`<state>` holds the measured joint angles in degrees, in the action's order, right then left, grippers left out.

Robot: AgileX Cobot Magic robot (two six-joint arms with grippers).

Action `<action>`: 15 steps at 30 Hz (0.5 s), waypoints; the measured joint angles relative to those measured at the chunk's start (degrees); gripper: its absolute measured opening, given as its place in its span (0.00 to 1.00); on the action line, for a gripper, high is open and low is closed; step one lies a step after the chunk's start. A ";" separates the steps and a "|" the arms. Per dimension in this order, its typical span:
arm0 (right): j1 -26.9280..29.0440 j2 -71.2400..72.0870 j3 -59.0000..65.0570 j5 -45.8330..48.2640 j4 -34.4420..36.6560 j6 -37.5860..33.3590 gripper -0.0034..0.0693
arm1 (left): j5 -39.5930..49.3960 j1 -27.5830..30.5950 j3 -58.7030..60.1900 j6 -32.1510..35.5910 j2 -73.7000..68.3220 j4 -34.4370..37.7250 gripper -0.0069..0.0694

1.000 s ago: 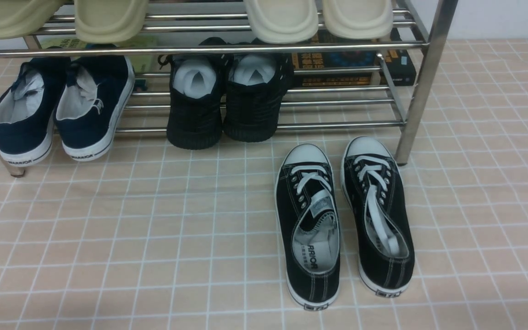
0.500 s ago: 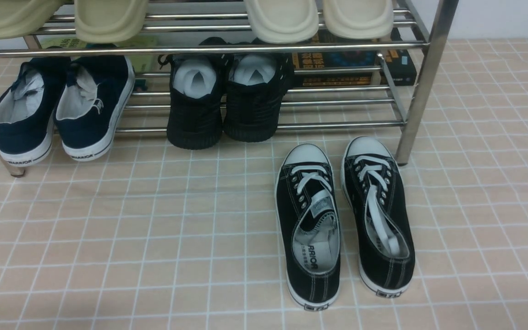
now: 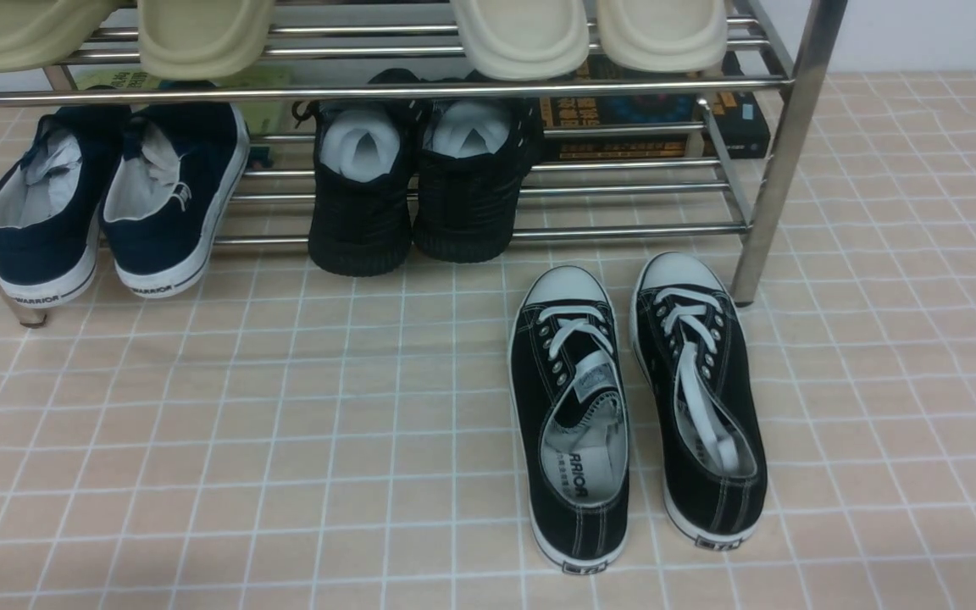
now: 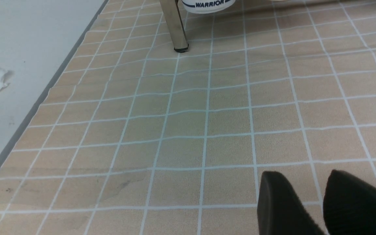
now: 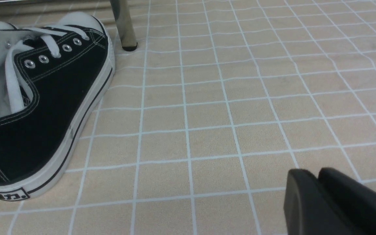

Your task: Take the shoes off the shelf from the light coffee tablecloth by hand.

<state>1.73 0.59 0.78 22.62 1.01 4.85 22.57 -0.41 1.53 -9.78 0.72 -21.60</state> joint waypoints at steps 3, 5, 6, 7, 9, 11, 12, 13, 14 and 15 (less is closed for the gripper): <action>0.00 0.00 0.00 0.00 0.15 -0.05 0.16 | 0.00 0.00 0.00 0.00 0.00 0.00 0.41; 0.00 0.00 0.00 0.00 0.15 -0.05 0.16 | 0.00 0.00 0.00 0.00 0.00 0.00 0.41; 0.00 0.00 0.00 0.00 0.15 -0.05 0.16 | 0.00 0.00 0.00 0.00 0.00 0.00 0.41; 0.00 0.00 0.00 0.00 0.18 -0.05 0.17 | 0.00 0.00 0.00 0.00 0.00 0.00 0.41; 0.00 0.00 0.00 0.00 0.18 -0.05 0.17 | 0.00 0.00 0.00 0.00 0.00 0.00 0.41; 0.00 0.00 0.00 0.00 0.18 -0.05 0.17 | 0.00 0.00 0.00 0.00 0.00 0.00 0.41; 0.00 0.00 0.00 0.00 0.18 -0.05 0.17 | 0.00 0.00 0.00 0.00 0.00 0.00 0.41; 0.00 0.00 0.00 0.00 0.18 -0.05 0.18 | 0.00 0.00 0.00 0.00 0.00 0.00 0.41; 0.00 0.00 0.00 0.00 0.18 -0.05 0.18 | 0.00 0.00 0.00 0.00 0.00 0.00 0.41; 0.00 0.00 0.00 0.00 0.18 -0.05 0.18 | 0.00 0.00 0.00 0.00 0.00 0.00 0.41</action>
<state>1.73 0.59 0.78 22.62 1.19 4.79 22.57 -0.41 1.53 -9.78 0.72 -21.59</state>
